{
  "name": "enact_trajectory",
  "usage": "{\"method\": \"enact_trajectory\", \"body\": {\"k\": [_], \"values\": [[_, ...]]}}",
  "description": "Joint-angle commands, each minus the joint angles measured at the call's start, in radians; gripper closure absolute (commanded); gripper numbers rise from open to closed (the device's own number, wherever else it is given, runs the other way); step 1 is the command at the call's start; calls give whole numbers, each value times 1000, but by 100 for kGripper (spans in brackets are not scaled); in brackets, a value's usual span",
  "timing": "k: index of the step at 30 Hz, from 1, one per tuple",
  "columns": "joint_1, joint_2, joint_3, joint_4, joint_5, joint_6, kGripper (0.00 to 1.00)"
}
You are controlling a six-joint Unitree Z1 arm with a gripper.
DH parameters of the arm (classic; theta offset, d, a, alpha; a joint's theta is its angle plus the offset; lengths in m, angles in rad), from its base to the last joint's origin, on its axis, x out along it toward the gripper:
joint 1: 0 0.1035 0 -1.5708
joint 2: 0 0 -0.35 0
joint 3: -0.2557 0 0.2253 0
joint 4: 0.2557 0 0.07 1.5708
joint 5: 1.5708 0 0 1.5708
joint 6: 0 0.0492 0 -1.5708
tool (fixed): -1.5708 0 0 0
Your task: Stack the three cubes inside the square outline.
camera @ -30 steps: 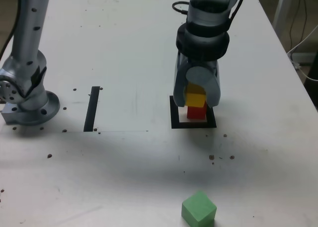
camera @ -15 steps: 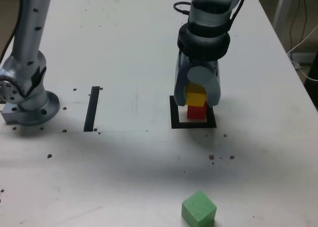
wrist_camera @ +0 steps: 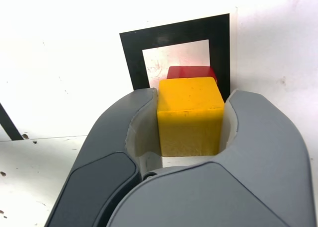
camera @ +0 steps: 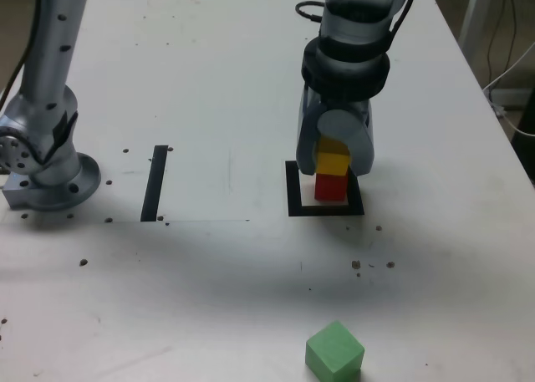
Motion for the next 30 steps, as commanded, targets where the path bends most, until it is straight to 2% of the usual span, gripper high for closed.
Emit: {"method": "enact_trajectory", "body": {"k": [1, 3, 5, 6, 11, 13, 22, 30], "values": [[2, 5, -4, -2, 0, 2, 63], [2, 6, -4, -2, -2, 2, 63], [2, 7, -4, -3, -1, 2, 58], [2, 6, -3, -5, 1, 2, 51], [2, 3, 4, -15, 16, 2, 8], [2, 0, 4, -16, 19, 2, 1], [-3, -28, -1, 5, 18, 2, 0], [-67, -95, 5, 72, 3, -34, 0]]}}
